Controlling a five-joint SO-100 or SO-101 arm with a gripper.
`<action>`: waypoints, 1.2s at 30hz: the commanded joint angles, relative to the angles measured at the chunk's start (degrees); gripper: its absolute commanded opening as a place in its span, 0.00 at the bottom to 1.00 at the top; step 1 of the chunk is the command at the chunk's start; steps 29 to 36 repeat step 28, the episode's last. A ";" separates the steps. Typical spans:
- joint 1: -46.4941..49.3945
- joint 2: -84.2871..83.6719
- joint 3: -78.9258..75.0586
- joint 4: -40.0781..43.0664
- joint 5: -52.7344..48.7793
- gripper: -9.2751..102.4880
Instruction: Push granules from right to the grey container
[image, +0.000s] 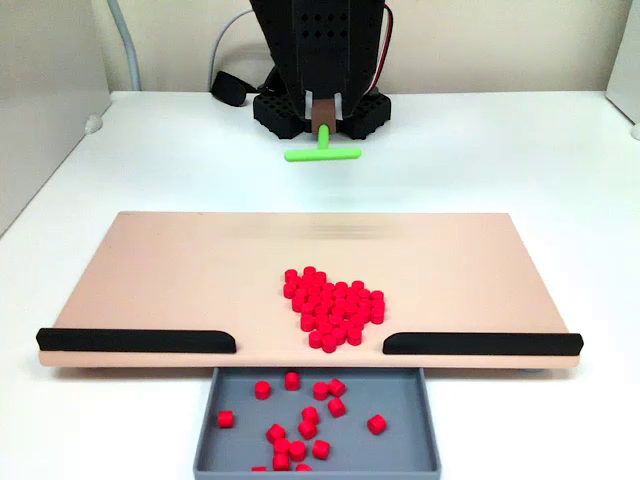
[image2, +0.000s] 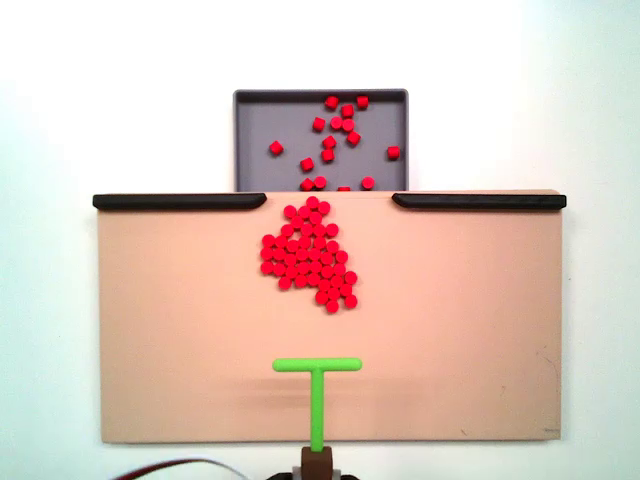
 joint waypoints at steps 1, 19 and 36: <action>0.09 0.18 -1.32 -0.26 0.26 0.08; -0.62 1.76 -0.44 -0.26 0.18 0.09; -0.18 2.29 -0.44 -0.09 -0.44 0.09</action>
